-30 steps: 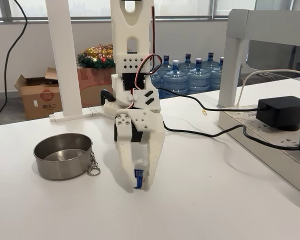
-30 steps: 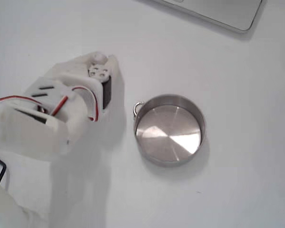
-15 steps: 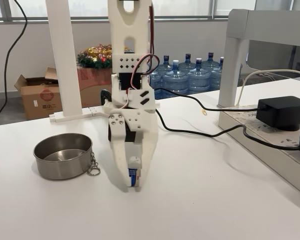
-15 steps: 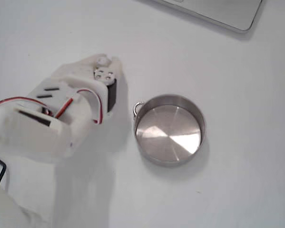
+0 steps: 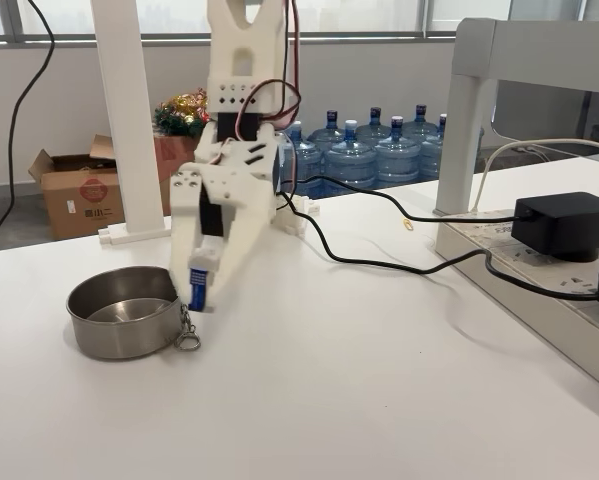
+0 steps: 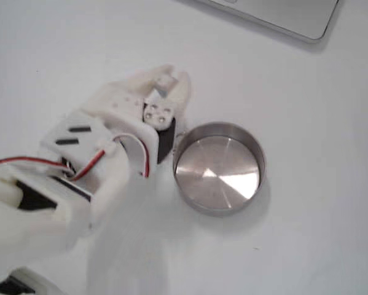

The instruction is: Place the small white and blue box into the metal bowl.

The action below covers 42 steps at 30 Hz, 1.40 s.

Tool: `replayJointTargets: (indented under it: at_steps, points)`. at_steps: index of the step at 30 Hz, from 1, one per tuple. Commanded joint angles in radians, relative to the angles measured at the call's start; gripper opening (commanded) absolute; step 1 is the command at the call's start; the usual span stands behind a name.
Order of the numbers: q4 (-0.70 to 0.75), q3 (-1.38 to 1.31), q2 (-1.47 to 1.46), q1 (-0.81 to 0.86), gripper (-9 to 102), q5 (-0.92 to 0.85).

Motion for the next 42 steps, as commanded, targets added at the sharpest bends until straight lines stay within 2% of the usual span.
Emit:
replayJointTargets:
  at_steps: [1,14,21,31,35,39,42]
  points:
    - [-0.015,0.018,0.074,0.060,-4,-0.006]
    - [-0.025,0.121,0.130,0.281,-3,-0.006]
    - [-0.017,0.183,0.207,0.261,7,-0.008]
    - [-0.015,0.224,0.285,0.215,7,-0.015]
    - [-0.015,0.255,0.362,0.110,6,-0.160]
    - [-0.015,0.287,0.440,-0.014,-4,-0.341]
    - [-0.015,0.302,0.485,-0.109,-4,-0.502]
